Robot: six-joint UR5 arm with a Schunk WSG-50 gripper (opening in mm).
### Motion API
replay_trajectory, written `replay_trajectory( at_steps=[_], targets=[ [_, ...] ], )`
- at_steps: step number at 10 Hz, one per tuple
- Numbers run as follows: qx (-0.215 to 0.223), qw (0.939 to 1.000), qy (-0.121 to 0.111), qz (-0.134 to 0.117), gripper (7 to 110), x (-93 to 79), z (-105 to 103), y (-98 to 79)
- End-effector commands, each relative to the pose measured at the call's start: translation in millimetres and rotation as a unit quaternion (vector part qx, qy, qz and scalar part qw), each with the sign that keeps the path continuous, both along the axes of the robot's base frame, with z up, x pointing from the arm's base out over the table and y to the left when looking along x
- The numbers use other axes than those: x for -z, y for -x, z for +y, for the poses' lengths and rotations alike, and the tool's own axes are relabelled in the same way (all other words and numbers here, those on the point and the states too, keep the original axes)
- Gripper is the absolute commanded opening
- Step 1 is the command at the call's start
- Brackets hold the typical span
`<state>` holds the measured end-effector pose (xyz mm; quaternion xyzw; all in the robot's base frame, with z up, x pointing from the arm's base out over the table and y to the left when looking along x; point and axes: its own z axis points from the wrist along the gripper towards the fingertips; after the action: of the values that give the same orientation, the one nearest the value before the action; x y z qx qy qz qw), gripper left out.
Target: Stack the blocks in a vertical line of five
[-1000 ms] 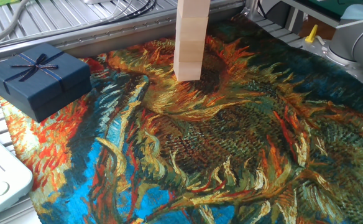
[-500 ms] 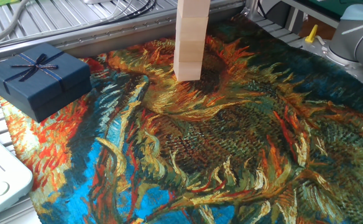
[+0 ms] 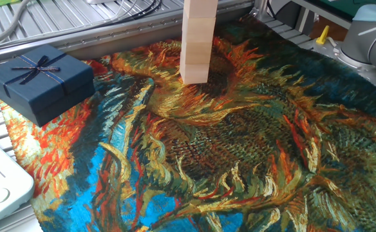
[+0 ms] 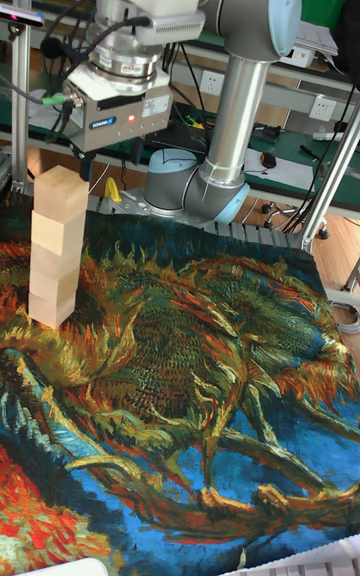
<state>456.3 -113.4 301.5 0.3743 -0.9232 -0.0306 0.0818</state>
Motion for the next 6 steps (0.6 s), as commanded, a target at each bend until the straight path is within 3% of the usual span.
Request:
replay_trajectory(
  at_steps=[1,3,5,6],
  targets=[
    [0.021,0.9994,-0.026,-0.010,44,8.1,14,-3.1],
    [0.022,0.9994,-0.026,-0.008,44,16.2,12,3.5],
    [0.035,0.9981,-0.049,-0.016,44,28.8,22,4.7],
    [0.037,0.9979,-0.049,-0.021,66,31.3,21,5.2]
  ],
)
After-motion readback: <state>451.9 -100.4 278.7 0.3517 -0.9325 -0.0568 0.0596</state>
